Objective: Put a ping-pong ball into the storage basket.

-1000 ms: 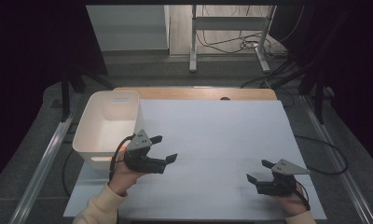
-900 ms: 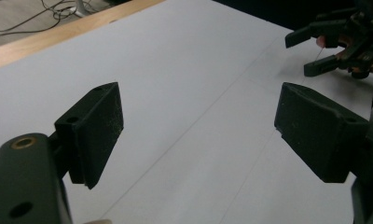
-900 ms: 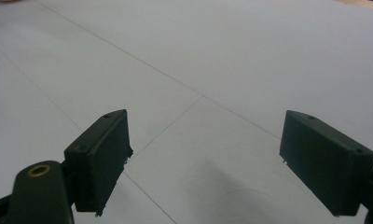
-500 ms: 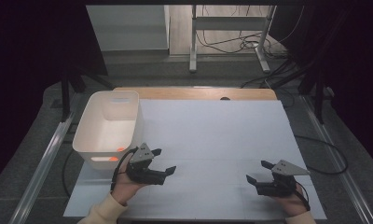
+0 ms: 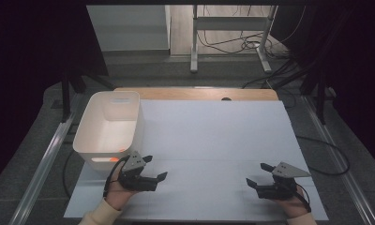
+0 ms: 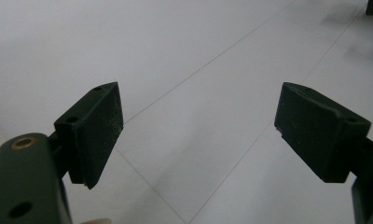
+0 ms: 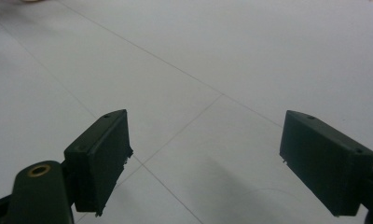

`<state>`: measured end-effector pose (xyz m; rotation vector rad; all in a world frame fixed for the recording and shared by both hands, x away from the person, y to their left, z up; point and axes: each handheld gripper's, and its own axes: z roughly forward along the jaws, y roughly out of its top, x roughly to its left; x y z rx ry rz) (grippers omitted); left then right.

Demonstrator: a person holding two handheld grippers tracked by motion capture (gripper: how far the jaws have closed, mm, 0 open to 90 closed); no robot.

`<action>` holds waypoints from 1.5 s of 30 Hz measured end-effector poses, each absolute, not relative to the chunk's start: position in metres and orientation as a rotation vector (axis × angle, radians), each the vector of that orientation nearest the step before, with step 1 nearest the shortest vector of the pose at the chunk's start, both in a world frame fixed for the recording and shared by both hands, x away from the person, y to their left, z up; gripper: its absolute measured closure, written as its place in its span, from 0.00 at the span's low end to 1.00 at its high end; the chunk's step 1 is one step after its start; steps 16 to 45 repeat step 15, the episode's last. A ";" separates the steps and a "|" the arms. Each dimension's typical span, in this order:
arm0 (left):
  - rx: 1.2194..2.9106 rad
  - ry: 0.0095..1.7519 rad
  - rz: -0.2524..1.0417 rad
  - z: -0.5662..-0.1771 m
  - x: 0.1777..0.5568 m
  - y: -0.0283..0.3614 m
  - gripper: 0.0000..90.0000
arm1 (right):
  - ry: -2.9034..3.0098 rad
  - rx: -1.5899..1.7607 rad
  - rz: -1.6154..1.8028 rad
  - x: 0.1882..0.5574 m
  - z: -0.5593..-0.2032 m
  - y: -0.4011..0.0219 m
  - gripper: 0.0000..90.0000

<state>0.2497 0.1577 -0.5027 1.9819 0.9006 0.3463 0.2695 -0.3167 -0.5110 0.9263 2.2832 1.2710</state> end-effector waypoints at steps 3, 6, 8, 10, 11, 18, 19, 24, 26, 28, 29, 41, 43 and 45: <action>1.975 0.903 0.351 -0.503 0.249 0.161 0.18 | 2.294 0.913 1.273 0.269 -0.511 -0.316 0.18; 1.971 0.908 0.352 -0.503 0.250 0.162 0.18 | 2.299 0.907 1.275 0.268 -0.511 -0.314 0.18; 1.974 0.907 0.353 -0.503 0.250 0.162 0.18 | 2.303 0.904 1.267 0.268 -0.511 -0.314 0.18; 1.975 0.904 0.353 -0.503 0.250 0.161 0.18 | 2.304 0.902 1.265 0.268 -0.512 -0.314 0.18; 1.975 0.904 0.355 -0.503 0.250 0.161 0.18 | 2.303 0.903 1.265 0.268 -0.512 -0.314 0.18; 1.973 0.906 0.355 -0.503 0.252 0.162 0.18 | 2.307 0.901 1.260 0.268 -0.512 -0.314 0.18; 1.973 0.906 0.355 -0.503 0.252 0.162 0.18 | 2.307 0.901 1.260 0.268 -0.512 -0.314 0.18; 1.973 0.906 0.355 -0.503 0.252 0.162 0.18 | 2.307 0.901 1.260 0.268 -0.512 -0.314 0.18; 1.973 0.906 0.355 -0.503 0.252 0.162 0.18 | 2.307 0.901 1.260 0.268 -0.512 -0.314 0.18; 1.973 0.906 0.355 -0.503 0.252 0.162 0.18 | 2.307 0.901 1.260 0.268 -0.512 -0.314 0.18; 1.973 0.906 0.355 -0.503 0.252 0.162 0.18 | 2.307 0.901 1.260 0.268 -0.512 -0.314 0.18; 1.973 0.906 0.355 -0.503 0.252 0.162 0.18 | 2.307 0.901 1.260 0.268 -0.512 -0.314 0.18; 1.973 0.906 0.355 -0.503 0.252 0.162 0.18 | 2.307 0.901 1.260 0.268 -0.512 -0.314 0.18; 1.973 0.906 0.355 -0.503 0.252 0.162 0.18 | 2.307 0.901 1.260 0.268 -0.512 -0.314 0.18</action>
